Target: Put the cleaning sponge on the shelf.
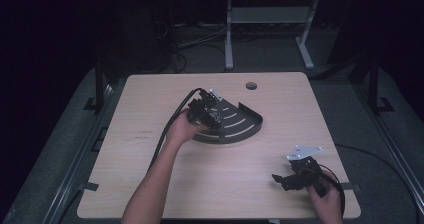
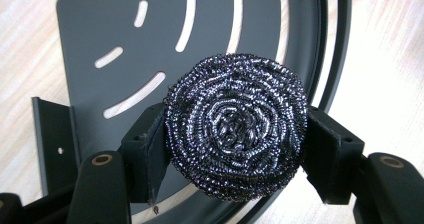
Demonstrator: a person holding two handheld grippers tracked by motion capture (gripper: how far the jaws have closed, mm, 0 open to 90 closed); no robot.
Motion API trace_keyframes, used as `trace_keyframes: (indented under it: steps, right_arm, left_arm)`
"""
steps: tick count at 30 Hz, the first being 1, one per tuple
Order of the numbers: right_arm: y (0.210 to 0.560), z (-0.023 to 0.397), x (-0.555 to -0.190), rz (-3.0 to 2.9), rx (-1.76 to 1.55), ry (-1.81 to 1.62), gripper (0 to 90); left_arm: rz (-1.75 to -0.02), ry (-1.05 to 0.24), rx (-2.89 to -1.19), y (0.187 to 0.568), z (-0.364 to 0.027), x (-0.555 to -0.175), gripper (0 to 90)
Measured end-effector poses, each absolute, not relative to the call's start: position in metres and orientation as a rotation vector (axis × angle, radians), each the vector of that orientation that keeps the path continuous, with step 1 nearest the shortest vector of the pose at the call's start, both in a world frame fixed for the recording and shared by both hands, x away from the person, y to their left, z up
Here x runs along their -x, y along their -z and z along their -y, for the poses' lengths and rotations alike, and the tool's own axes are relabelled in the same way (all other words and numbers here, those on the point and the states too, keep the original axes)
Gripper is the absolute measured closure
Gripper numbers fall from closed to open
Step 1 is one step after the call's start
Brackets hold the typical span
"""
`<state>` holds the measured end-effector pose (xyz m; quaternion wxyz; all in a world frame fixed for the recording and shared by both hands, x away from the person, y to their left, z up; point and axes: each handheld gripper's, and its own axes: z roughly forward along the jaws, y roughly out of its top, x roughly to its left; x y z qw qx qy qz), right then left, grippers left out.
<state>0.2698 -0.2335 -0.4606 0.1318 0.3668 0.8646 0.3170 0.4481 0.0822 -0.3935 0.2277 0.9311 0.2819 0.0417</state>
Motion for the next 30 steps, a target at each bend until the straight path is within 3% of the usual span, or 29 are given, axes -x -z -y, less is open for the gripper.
trace_keyframes:
  steps: [30]
  right_arm:
    - [0.461,0.232,-0.271,-2.516,-1.065,-0.92,14.0]
  left_arm:
    - [-0.858,-0.111,-2.587,0.43,-0.075,-0.463,33.7]
